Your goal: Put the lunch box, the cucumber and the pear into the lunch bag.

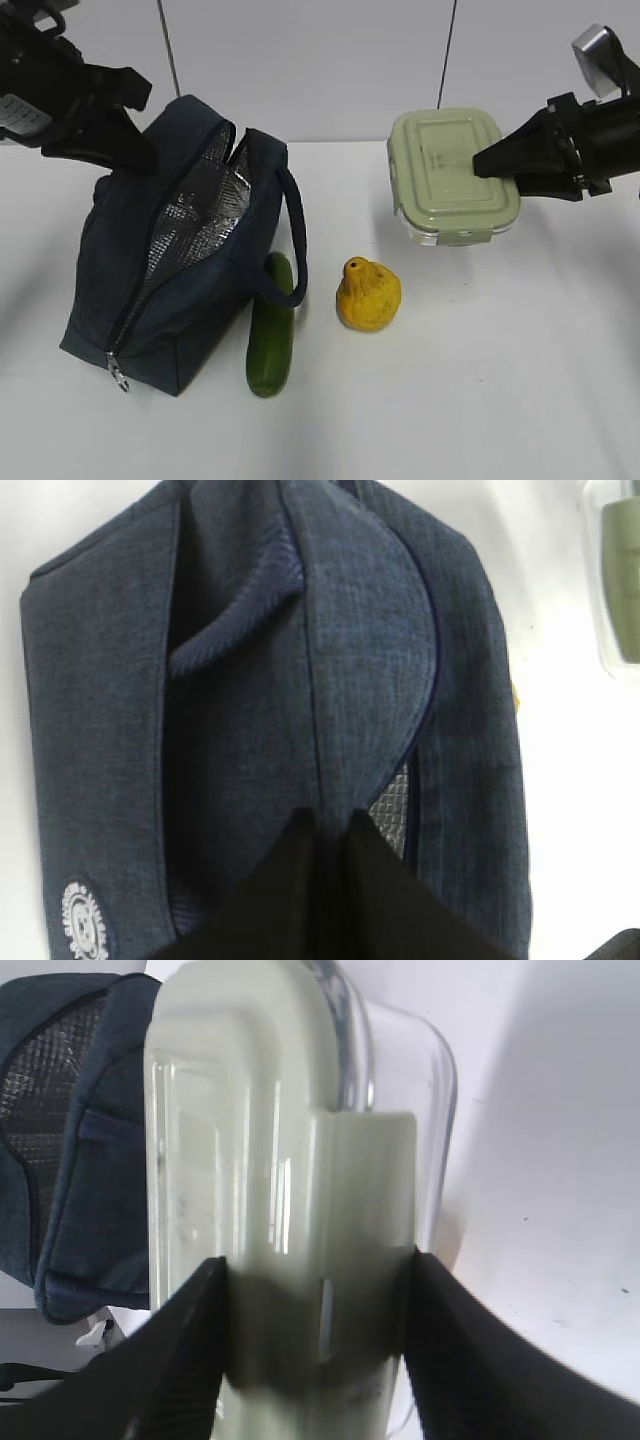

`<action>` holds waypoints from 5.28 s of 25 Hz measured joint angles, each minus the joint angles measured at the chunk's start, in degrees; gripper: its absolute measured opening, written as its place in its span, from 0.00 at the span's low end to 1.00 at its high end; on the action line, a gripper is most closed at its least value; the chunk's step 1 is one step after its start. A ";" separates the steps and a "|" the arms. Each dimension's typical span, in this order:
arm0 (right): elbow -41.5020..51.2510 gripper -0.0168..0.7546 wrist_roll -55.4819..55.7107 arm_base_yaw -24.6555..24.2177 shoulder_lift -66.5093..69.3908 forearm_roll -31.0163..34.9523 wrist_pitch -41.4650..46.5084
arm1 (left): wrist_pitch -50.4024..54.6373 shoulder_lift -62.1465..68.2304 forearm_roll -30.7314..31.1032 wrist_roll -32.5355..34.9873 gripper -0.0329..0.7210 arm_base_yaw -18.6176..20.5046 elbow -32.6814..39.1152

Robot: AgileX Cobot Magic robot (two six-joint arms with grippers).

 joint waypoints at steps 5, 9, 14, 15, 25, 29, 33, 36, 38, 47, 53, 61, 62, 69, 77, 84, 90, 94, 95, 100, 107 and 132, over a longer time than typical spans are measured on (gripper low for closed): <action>0.22 0.53 0.99 0.24 -2.61 1.33 0.00 | -0.55 1.08 -1.35 -0.07 0.04 0.00 0.00; 0.22 0.53 1.48 2.89 -4.35 4.42 0.00 | -0.67 1.08 -2.83 -0.19 0.04 0.00 0.00; 0.22 0.53 1.52 7.15 -4.59 7.33 0.34 | -0.78 1.08 -2.82 -0.19 0.04 0.00 0.00; 0.22 0.53 1.52 7.87 -4.59 7.87 0.34 | -0.84 1.08 -2.82 -0.19 0.04 0.00 0.00; 0.34 0.53 1.62 14.34 -4.59 16.12 0.34 | -1.24 1.08 -2.82 -0.20 0.04 0.00 0.00; 0.34 0.53 1.51 17.26 -4.59 17.61 0.34 | -1.28 1.08 -2.82 -0.20 0.04 0.00 0.00; 0.34 0.53 1.30 19.52 -4.59 19.57 -1.02 | -1.72 1.08 -2.82 -0.20 0.04 0.00 0.00; 0.34 0.53 1.16 20.99 -4.59 20.71 -3.68 | -1.79 1.08 -2.82 -0.20 0.04 0.00 0.00; 0.34 0.53 0.96 22.49 -4.59 21.64 -6.66 | -1.83 1.08 -2.82 -0.20 0.04 0.00 0.00; 0.47 0.53 0.68 25.13 -4.59 22.20 -15.17 | -2.10 1.08 -3.99 -0.20 0.04 -0.05 0.00; 0.47 0.53 0.68 27.63 -4.59 22.09 -19.22 | -2.30 1.08 -4.06 -0.20 0.04 -0.05 0.00; 0.47 0.53 0.68 31.79 -4.59 19.16 -24.02 | -2.78 1.08 -4.17 -0.25 0.04 -0.05 0.00; 0.47 0.53 0.68 31.83 -4.59 18.92 -24.05 | -2.89 1.08 -4.17 -0.25 0.04 -0.05 0.00; 0.47 0.53 3.52 31.83 -4.59 12.49 -24.64 | -4.68 1.08 -4.29 -0.25 0.04 -0.05 0.00; 0.47 0.53 7.79 31.83 -4.59 6.63 -25.14 | -6.20 1.08 -5.18 -0.25 0.04 -0.06 0.00; 0.47 0.53 10.66 31.83 -3.78 3.95 -25.97 | -7.12 1.08 -7.04 -0.25 0.04 -0.06 0.00; 0.47 0.53 11.40 31.83 -1.58 3.73 -26.26 | -7.19 1.13 -7.76 -0.25 0.04 -0.06 0.00; 0.47 0.53 11.07 31.83 -1.58 5.92 -26.47 | -7.14 2.31 -8.90 -0.25 0.04 -0.06 0.00; 0.22 0.53 11.02 31.83 -1.58 6.07 -26.47 | -7.07 2.98 -9.53 -0.18 0.04 -0.06 0.00; -1.98 0.53 10.93 31.83 -0.89 6.60 -26.61 | -7.14 4.86 -14.10 3.49 0.04 -0.06 -0.09; -4.77 0.53 11.26 32.73 1.34 6.60 -26.56 | -7.68 4.92 -19.39 6.86 0.04 -0.06 -0.09; -10.88 0.57 9.06 38.50 9.30 7.41 -28.09 | -6.30 4.99 -24.42 9.69 0.04 -0.06 -0.09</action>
